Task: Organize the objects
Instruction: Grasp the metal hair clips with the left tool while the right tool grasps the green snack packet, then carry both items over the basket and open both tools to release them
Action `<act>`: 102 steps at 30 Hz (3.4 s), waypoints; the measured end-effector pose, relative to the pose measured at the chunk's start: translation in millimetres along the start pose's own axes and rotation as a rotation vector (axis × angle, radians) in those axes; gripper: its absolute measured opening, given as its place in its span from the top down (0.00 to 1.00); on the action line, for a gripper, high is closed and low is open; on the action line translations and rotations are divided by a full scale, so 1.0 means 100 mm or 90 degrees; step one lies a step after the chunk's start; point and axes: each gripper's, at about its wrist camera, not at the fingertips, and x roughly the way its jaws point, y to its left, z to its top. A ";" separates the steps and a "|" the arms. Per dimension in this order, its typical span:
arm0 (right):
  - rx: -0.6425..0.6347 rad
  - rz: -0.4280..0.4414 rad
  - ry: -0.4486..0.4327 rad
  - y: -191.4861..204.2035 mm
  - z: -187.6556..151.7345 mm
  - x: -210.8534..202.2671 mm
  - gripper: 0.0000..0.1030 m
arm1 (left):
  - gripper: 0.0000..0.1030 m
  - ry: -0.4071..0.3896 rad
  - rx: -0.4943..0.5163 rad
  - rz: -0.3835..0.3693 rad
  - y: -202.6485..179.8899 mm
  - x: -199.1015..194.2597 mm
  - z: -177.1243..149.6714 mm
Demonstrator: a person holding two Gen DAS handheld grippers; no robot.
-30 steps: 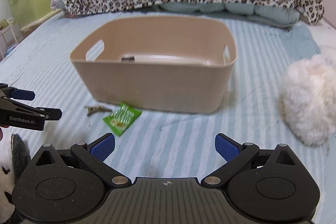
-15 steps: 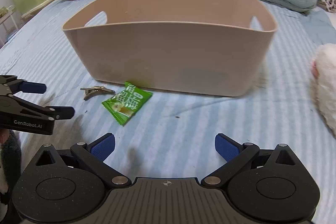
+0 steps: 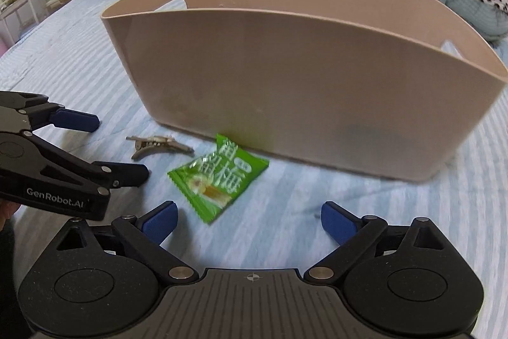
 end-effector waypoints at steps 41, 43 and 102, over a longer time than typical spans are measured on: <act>0.036 0.005 -0.063 -0.13 -0.03 -0.42 0.66 | 0.85 -0.042 0.013 -0.059 -0.15 -0.25 -0.04; 0.040 0.007 -0.072 -0.15 -0.06 -0.53 0.67 | 0.85 -0.052 0.020 -0.054 -0.16 -0.36 -0.04; 0.096 -0.066 -0.110 -0.95 0.95 -0.60 0.30 | 0.27 -0.011 -0.070 0.103 -0.43 -0.18 1.30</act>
